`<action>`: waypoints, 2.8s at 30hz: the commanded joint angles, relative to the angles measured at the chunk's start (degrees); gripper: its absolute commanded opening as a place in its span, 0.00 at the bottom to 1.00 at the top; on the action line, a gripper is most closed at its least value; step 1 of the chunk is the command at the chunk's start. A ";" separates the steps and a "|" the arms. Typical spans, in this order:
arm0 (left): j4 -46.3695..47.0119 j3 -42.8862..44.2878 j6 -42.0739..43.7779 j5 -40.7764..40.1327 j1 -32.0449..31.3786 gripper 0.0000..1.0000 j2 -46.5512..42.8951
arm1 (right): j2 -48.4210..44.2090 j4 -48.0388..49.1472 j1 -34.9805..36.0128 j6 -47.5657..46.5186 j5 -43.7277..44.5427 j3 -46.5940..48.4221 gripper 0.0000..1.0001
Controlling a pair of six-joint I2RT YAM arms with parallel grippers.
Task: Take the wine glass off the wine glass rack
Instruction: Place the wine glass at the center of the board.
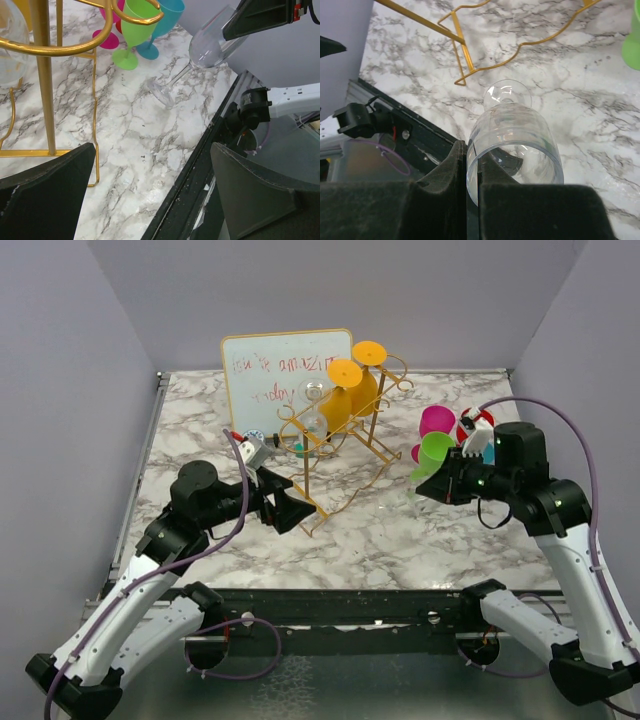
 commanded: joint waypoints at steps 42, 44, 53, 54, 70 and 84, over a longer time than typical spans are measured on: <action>-3.16 0.52 -0.37 -5.60 0.08 0.99 -2.75 | 18.34 8.26 0.08 -1.59 31.53 -6.63 0.01; -3.15 0.98 -0.83 -5.06 0.08 0.99 -2.23 | 19.10 8.69 0.08 -2.17 31.07 -7.04 0.01; -3.21 0.55 -0.61 -5.69 0.08 0.99 -4.22 | 19.16 9.63 0.08 -2.91 30.49 -8.02 0.11; -3.30 0.59 -0.61 -5.58 0.08 0.99 -4.16 | 19.12 9.50 0.08 -2.96 30.37 -7.93 0.12; -3.58 0.35 -0.18 -4.87 0.08 0.99 -4.43 | 20.78 8.23 0.10 -3.65 28.67 -6.75 0.29; -4.53 1.11 0.35 -5.22 0.09 0.99 -4.87 | 20.99 7.46 0.08 -4.36 28.04 -4.70 0.35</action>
